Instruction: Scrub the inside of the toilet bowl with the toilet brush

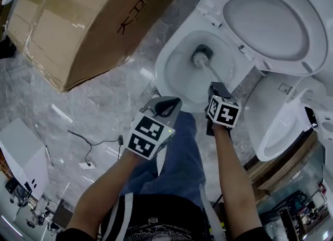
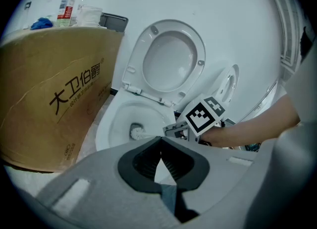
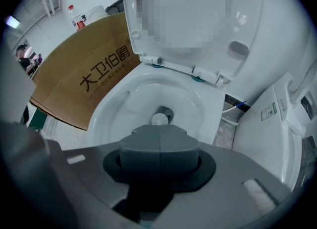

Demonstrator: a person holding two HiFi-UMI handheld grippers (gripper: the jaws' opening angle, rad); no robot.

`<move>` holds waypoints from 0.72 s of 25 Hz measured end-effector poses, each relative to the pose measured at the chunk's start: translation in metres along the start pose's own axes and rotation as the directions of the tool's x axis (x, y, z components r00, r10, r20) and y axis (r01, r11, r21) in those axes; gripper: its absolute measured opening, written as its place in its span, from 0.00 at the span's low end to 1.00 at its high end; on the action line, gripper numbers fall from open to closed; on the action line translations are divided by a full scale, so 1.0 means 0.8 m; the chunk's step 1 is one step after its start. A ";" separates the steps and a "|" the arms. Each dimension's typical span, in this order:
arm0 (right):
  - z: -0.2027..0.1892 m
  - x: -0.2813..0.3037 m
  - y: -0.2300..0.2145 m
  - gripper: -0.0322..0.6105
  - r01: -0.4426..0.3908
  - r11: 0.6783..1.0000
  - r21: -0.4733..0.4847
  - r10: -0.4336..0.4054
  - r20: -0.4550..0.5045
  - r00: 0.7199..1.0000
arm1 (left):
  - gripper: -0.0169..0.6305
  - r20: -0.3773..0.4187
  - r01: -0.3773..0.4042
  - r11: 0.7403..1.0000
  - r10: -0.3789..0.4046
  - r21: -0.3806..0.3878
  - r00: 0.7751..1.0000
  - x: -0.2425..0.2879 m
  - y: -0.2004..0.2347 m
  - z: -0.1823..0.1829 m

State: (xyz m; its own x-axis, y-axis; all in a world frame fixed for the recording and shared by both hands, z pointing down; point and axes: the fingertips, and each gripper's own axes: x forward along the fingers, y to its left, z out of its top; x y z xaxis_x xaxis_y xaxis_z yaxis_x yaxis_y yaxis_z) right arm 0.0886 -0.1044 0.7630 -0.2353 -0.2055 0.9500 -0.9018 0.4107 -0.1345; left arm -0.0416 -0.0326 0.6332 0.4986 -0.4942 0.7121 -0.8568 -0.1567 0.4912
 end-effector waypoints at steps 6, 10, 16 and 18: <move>0.015 0.010 -0.011 0.28 0.020 0.999 -0.027 -0.020 -0.004 1.000 | 0.02 0.006 0.003 1.000 -0.003 0.003 1.000 0.002 0.002 0.000; -0.008 -0.011 0.005 0.28 0.000 0.999 -0.038 -0.001 -0.022 1.000 | 0.02 0.008 0.023 1.000 -0.023 -0.003 1.000 -0.006 -0.009 0.001; -0.041 -0.058 0.030 0.28 -0.010 1.000 0.013 0.010 -0.035 0.999 | 0.02 0.032 0.077 0.996 -0.078 0.040 0.996 -0.031 -0.033 0.027; -0.047 -0.081 0.036 0.28 0.003 1.000 0.030 -0.002 -0.031 1.000 | 0.02 0.042 0.090 0.994 -0.092 0.055 0.995 -0.043 -0.038 0.035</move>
State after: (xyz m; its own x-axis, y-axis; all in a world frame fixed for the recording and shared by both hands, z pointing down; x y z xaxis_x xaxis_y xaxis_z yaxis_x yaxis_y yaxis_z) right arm 0.0913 -0.0461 0.7080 -0.2223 -0.1788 0.9584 -0.9130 0.3832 -0.1403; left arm -0.0364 -0.0352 0.5799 0.5694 -0.5129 0.6425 -0.8146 -0.2468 0.5249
